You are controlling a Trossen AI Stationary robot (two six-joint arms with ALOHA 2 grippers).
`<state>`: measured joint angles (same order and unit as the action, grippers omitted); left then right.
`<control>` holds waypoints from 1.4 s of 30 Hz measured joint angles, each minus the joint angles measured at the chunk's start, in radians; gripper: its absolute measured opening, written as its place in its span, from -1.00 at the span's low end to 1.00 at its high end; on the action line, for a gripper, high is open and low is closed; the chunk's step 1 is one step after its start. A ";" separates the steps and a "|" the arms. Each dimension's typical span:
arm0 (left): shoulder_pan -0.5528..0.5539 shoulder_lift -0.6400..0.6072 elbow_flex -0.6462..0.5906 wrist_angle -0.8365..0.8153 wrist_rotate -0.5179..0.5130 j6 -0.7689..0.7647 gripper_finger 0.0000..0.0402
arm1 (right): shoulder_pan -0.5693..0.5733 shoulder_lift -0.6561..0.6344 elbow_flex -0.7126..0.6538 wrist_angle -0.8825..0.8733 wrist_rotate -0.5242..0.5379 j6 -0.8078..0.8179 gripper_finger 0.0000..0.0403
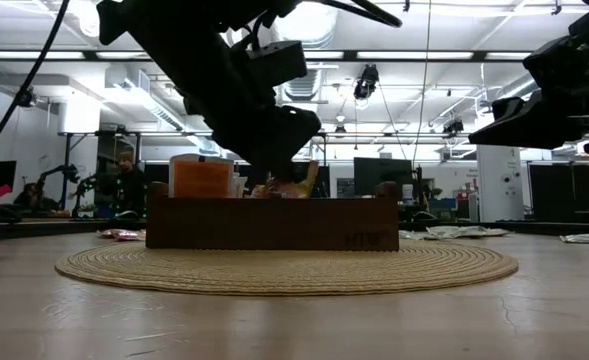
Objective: Pick & Place Tea
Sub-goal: Put the orange tea bag into the middle section of the wooden organizer
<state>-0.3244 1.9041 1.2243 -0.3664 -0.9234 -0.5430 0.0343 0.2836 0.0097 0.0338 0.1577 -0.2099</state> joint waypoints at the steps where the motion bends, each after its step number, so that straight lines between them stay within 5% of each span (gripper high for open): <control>1: 0.000 0.000 0.000 0.000 -0.002 0.000 -0.64 | 0.000 0.000 0.000 0.000 0.000 0.000 -0.96; 12: 0.000 -0.022 0.017 -0.038 -0.095 0.011 -0.02 | 0.000 0.000 0.000 0.000 0.000 0.000 -0.96; 18: -0.003 -0.069 0.048 -0.101 0.010 0.018 0.03 | 0.000 0.001 0.000 0.000 0.000 0.000 -0.96; 23: -0.003 -0.113 0.043 -0.136 0.247 0.097 -0.16 | 0.000 0.001 0.000 0.000 0.000 0.000 -0.96; 30: -0.002 -0.113 0.031 -0.126 0.352 0.182 -0.93 | 0.000 0.000 0.000 0.000 0.000 0.000 -0.96; 42: 0.061 -0.112 -0.026 -0.087 0.441 0.194 -1.00 | 0.000 0.000 0.000 0.000 0.000 0.000 -0.96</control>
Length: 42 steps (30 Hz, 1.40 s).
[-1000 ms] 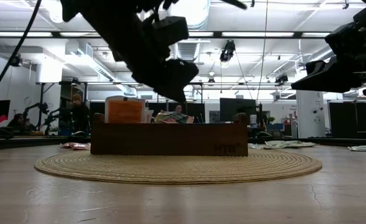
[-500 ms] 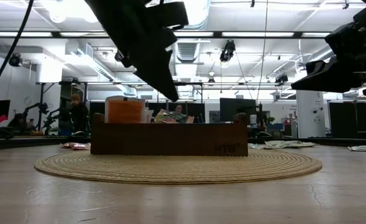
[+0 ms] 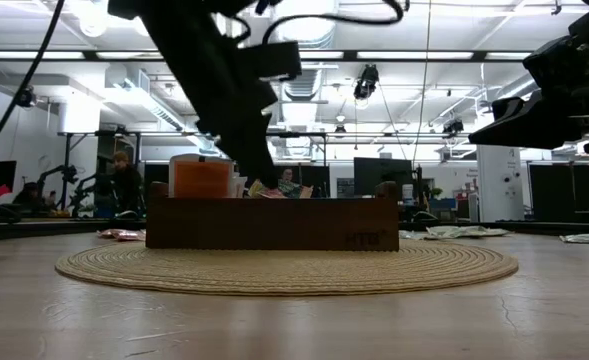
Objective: Pick & Place Tea
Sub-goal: Put the orange tea bag into the middle section of the wooden organizer
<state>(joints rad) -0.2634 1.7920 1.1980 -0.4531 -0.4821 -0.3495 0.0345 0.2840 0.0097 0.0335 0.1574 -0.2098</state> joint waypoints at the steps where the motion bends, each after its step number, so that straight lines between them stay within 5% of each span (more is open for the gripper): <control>1: 0.001 0.000 -0.013 0.021 0.006 0.000 -1.00 | 0.000 0.000 0.000 0.000 0.000 0.000 -0.96; 12: 0.006 -0.002 -0.108 0.103 0.038 -0.089 -1.00 | 0.000 0.000 0.000 0.000 0.000 0.000 -0.96; 26: 0.003 0.003 0.022 0.056 0.047 0.035 -1.00 | 0.000 0.000 0.000 0.000 0.000 0.000 -0.96; 33: 0.002 -0.001 0.082 -0.118 -0.064 0.033 -1.00 | 0.000 0.000 0.000 0.000 0.000 0.000 -0.96; 42: -0.025 -0.152 0.125 -0.511 -0.207 -0.172 -1.00 | 0.000 0.000 0.000 0.000 0.000 0.000 -0.96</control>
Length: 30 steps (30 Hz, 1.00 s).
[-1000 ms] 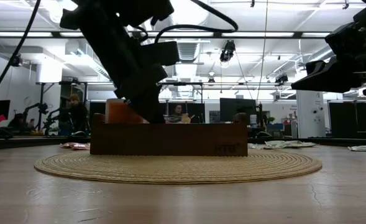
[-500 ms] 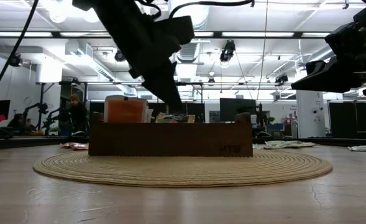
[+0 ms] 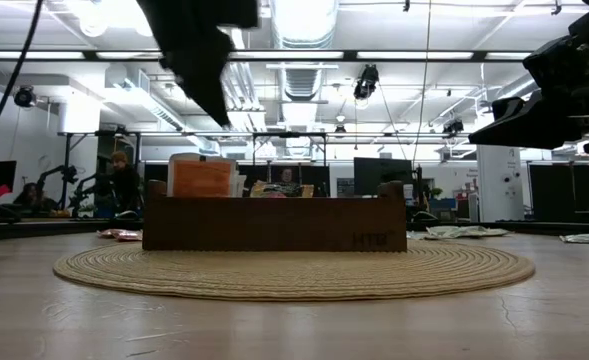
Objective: Pick & Place Tea
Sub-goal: Put the orange tea bag into the middle section of the wooden organizer
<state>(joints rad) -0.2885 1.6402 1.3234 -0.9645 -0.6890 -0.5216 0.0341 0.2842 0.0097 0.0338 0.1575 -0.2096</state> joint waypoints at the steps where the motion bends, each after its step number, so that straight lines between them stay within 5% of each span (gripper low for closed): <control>1: -0.003 -0.032 -0.012 -0.020 -0.005 -0.015 -1.00 | 0.000 0.000 0.000 0.000 0.000 0.000 -0.96; 14: 0.029 -0.413 -0.311 -0.012 0.114 -0.154 -0.90 | 0.000 0.000 0.000 0.000 0.000 0.000 -0.96; 30: 0.172 -0.459 -0.431 0.001 0.184 -0.080 0.30 | 0.000 0.000 0.000 0.000 0.000 0.000 -0.96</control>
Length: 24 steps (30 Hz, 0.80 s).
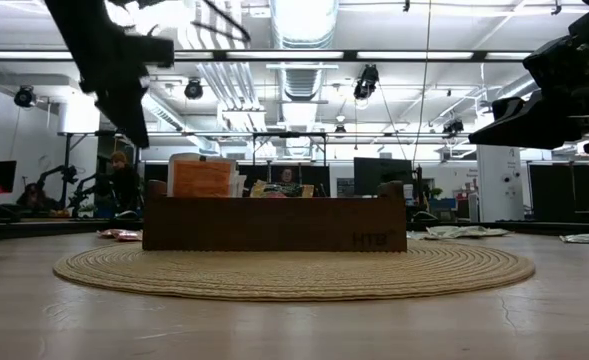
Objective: Pick & Place Tea
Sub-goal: Put the orange tea bag into the middle section of the wooden organizer
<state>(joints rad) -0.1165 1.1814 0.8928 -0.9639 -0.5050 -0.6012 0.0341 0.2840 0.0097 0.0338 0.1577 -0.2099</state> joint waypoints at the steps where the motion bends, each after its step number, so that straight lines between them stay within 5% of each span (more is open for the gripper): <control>1: 0.024 0.010 -0.007 0.000 0.011 -0.005 0.33 | 0.000 0.000 0.000 0.000 0.000 0.000 -0.96; 13: 0.325 0.174 -0.116 0.179 0.253 0.124 0.36 | 0.000 0.000 0.000 0.000 0.000 0.000 -0.96; 24: 0.370 0.397 -0.118 0.265 0.290 0.183 0.14 | 0.000 0.000 0.000 0.000 0.000 0.000 -0.96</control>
<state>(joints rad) 0.2539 1.5787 0.7746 -0.6993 -0.2154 -0.4182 0.0342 0.2836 0.0097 0.0338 0.1577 -0.2097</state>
